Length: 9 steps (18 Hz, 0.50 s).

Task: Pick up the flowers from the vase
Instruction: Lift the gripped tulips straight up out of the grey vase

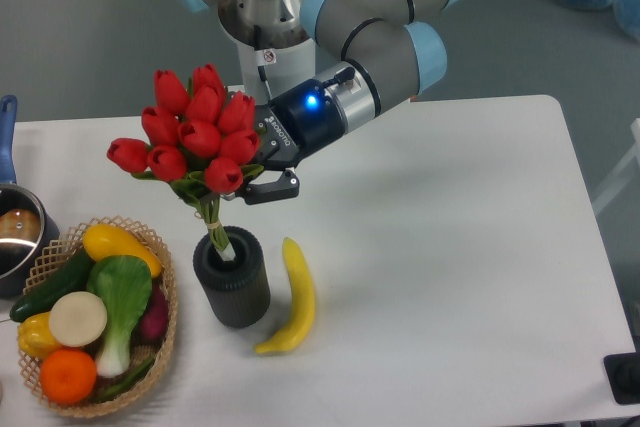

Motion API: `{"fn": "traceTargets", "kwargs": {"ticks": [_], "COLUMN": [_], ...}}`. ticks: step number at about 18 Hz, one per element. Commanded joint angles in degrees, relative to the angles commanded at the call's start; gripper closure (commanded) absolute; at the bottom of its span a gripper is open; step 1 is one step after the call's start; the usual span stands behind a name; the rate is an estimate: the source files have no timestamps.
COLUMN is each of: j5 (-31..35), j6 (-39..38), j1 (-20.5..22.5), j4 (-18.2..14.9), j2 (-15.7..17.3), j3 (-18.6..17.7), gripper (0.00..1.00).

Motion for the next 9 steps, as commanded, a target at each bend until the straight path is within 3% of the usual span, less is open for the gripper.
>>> {"fn": "traceTargets", "kwargs": {"ticks": [9], "j5": [-1.49], "j6": [-6.77], "j1": [-0.09], "j4": [0.00], "j2": [1.49], "j3": [3.52], "gripper": [0.55]}}
